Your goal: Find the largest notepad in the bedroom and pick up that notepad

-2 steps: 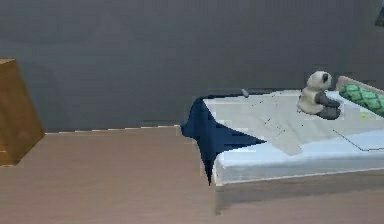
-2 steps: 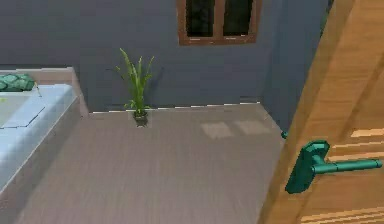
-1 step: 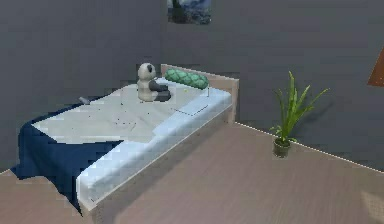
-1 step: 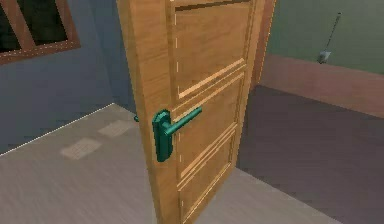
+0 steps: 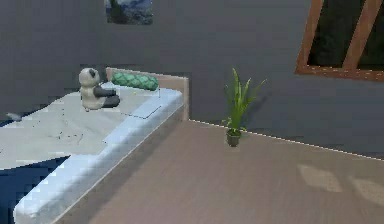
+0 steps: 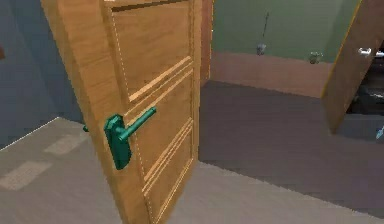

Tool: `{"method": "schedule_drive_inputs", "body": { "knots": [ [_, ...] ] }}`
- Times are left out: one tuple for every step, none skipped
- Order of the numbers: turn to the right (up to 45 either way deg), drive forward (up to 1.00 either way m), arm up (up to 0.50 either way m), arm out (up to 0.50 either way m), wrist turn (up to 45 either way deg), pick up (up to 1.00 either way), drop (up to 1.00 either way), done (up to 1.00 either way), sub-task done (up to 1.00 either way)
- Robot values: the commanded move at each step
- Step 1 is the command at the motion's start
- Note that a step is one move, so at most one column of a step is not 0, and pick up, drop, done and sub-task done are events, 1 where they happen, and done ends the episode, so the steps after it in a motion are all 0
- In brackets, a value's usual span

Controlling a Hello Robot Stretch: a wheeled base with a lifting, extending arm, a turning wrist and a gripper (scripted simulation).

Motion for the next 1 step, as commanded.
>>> {"method": "schedule_drive_inputs", "body": {
  "knots": [
    [0.0, 1.0, 0.0, 0.0, 0.0, 0.0, 0.0, 0.0, 0.0]
  ]
}}
